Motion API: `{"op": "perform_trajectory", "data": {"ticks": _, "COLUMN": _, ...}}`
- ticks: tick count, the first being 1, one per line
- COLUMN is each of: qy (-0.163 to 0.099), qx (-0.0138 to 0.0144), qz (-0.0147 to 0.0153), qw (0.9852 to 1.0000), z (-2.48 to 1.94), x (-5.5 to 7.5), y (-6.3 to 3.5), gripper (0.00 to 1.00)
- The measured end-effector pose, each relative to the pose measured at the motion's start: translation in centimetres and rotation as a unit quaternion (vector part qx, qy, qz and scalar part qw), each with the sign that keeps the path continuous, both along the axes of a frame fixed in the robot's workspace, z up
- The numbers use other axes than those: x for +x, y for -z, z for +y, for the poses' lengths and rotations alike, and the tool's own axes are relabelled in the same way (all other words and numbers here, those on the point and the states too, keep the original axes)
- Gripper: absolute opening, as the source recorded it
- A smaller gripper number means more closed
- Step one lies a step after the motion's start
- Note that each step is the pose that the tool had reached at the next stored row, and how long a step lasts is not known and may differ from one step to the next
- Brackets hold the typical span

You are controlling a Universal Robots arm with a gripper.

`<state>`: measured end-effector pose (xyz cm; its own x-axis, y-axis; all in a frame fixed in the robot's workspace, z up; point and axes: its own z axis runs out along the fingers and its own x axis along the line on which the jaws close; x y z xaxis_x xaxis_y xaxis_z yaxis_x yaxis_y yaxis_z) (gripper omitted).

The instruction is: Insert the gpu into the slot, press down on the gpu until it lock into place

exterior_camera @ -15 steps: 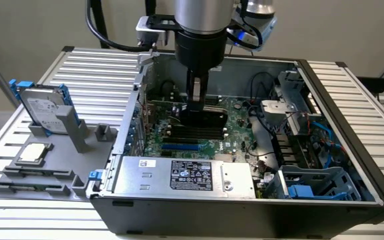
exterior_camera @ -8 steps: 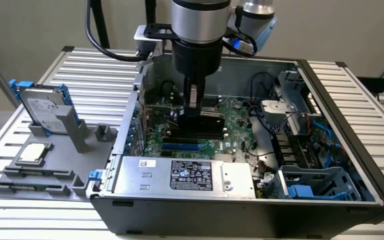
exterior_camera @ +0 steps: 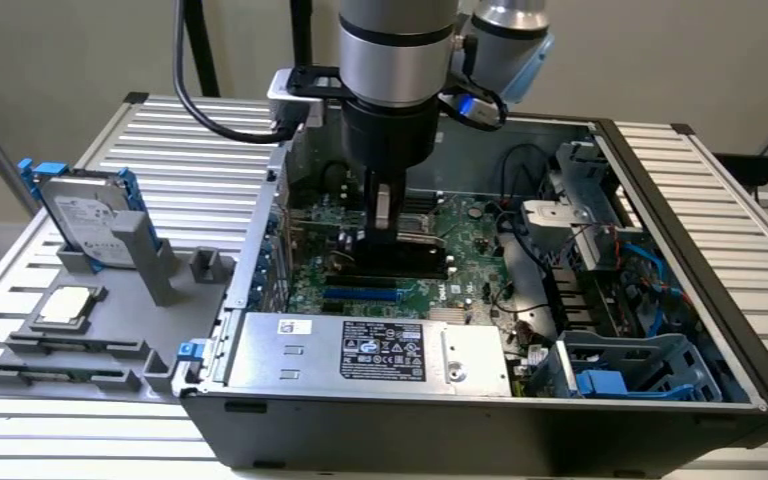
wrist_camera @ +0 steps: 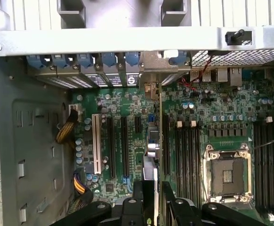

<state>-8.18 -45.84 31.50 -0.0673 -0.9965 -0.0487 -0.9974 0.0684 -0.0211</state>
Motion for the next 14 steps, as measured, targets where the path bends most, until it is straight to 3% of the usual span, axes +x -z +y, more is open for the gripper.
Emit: {"op": "perform_trajectory", "data": {"ticks": 14, "qy": 0.0, "qx": 0.0, "qz": 0.0, "qw": 1.0, "z": 0.0, "x": -0.4, "y": 2.54, "gripper": 0.26}}
